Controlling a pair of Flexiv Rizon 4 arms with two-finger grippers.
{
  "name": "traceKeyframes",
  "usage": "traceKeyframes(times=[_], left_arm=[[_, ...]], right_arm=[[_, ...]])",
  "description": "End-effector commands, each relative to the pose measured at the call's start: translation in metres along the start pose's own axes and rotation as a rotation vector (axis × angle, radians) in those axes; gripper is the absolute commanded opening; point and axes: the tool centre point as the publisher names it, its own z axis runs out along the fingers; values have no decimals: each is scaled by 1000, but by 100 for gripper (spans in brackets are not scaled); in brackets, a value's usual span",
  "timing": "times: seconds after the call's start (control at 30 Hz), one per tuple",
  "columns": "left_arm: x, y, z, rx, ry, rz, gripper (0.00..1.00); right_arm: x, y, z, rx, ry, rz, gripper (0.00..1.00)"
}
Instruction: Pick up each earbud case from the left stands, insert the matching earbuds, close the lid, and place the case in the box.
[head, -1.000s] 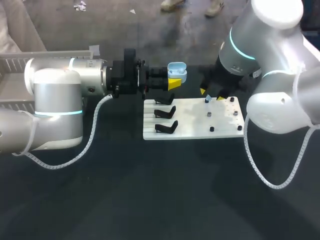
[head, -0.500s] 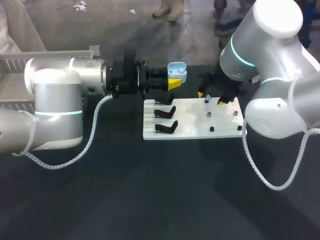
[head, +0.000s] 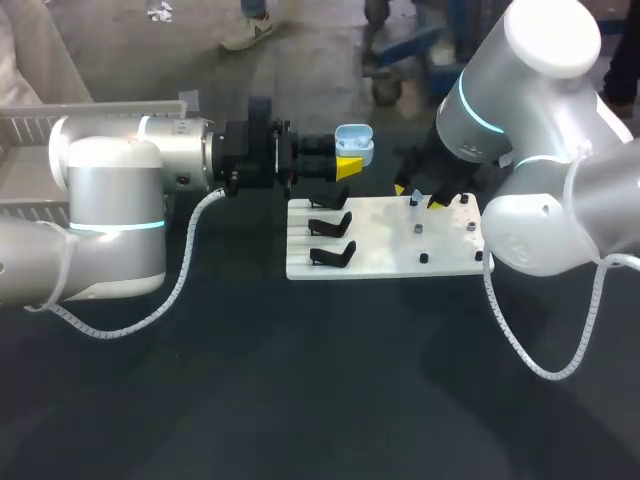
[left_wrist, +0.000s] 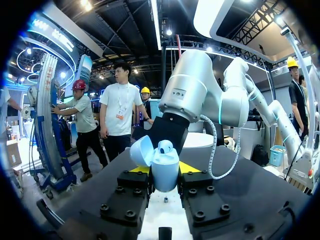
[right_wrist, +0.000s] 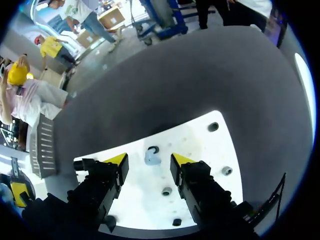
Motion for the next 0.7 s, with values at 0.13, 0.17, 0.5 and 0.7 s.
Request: traceKeyframes(times=[0.13, 0.17, 0.5, 0.7], left_arm=[[1, -1, 0, -6, -5, 5, 0], [1, -1, 0, -6, -5, 5, 0], [1, -1, 0, -6, -5, 5, 0], [1, -1, 0, -6, -5, 5, 0]], right_arm=[[-3, 1, 3, 2, 6, -2, 50], [-3, 1, 3, 2, 5, -2, 50], [-6, 1, 4, 5, 1, 6, 47], [-4, 0, 3, 10, 3, 10, 45]])
